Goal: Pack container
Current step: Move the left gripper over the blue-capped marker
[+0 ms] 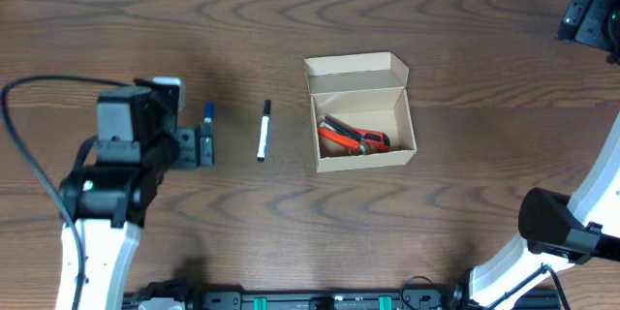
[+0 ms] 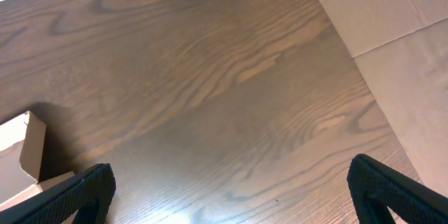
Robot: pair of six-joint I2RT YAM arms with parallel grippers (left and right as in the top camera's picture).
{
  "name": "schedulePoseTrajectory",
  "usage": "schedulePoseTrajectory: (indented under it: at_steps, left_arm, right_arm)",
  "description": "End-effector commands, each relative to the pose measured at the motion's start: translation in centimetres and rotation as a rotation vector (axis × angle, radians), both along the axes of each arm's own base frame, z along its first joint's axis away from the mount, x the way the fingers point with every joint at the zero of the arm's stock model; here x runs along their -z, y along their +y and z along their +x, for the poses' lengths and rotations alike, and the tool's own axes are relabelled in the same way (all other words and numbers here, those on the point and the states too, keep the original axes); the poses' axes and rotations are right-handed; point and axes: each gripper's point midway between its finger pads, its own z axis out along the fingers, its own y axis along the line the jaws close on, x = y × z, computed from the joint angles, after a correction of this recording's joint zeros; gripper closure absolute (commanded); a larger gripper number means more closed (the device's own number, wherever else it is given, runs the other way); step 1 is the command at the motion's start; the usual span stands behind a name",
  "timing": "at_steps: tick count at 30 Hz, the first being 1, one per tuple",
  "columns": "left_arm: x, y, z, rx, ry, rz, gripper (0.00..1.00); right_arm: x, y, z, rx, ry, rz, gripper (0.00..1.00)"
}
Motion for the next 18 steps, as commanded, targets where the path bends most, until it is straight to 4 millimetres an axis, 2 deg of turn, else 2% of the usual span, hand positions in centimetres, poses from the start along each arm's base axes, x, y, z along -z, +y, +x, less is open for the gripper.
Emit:
schedulePoseTrajectory:
  at_steps: [1,4,8,12,18]
  left_arm:
    - [1.3,-0.1,1.5,-0.041,0.046,-0.023,0.05]
    - [3.6,0.1,2.2,-0.049,0.118,-0.004,0.05]
    - [6.9,1.4,3.1,-0.088,0.213,0.067,0.05]
    - [9.8,1.4,3.2,-0.086,0.306,0.078,0.05]
    - [12.9,1.4,3.3,-0.084,0.398,0.088,0.05]
  right_arm:
    - [-0.1,-0.4,-0.1,0.02,-0.003,-0.004,0.01]
    - [-0.1,-0.3,-0.1,0.019,-0.003,-0.004,0.01]
    - [-0.1,-0.3,-0.1,0.019,-0.003,-0.004,0.01]
    - [-0.1,-0.4,-0.1,0.02,-0.003,-0.004,0.01]
    - [-0.1,-0.4,-0.1,0.02,-0.003,-0.004,0.01]
